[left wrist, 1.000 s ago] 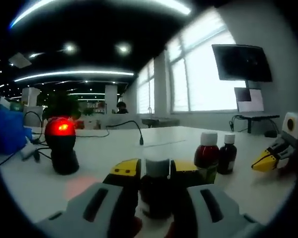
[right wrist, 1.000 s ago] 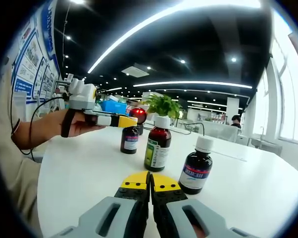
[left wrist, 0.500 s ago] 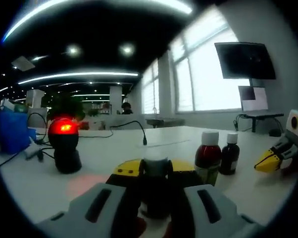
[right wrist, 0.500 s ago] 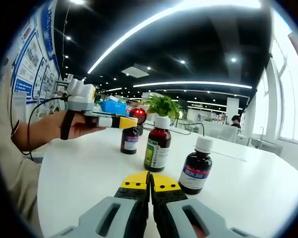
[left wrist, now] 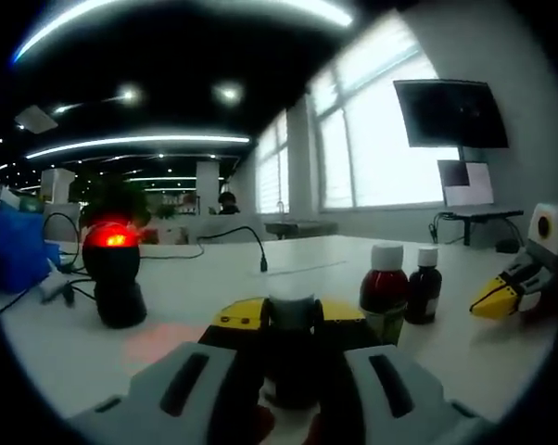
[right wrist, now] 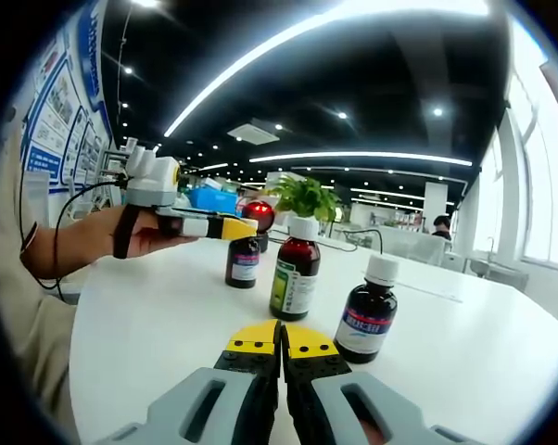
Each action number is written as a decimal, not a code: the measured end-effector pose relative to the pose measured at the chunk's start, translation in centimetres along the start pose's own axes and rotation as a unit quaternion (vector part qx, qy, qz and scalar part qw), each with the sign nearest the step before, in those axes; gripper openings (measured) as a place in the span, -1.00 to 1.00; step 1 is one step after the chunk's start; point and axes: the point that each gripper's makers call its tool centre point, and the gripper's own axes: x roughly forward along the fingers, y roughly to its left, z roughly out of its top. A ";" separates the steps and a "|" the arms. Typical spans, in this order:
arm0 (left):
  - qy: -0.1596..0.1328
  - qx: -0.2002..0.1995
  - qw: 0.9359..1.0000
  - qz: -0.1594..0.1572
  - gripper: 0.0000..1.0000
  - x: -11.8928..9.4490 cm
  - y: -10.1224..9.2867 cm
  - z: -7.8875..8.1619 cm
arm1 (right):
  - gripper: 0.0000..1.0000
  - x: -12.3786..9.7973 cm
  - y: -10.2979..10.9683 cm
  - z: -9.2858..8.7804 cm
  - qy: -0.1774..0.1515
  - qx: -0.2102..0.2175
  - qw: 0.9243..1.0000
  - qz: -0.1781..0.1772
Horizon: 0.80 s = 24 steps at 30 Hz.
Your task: Rotate the medicine bottle to make it face forward pick up the medicine bottle inspect the drug traceability code place the medicine on the table
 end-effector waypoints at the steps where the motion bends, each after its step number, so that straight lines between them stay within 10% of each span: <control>1: 0.000 0.000 1.000 -0.004 -0.78 0.0 0.0 0.0 | -1.00 0.0 0.0 0.0 0.000 0.000 1.000 0.000; 24: 0.009 -0.016 0.992 -0.124 -0.78 -0.2 -1.3 -0.1 | -1.00 0.1 -0.2 -0.2 0.002 0.000 1.000 0.001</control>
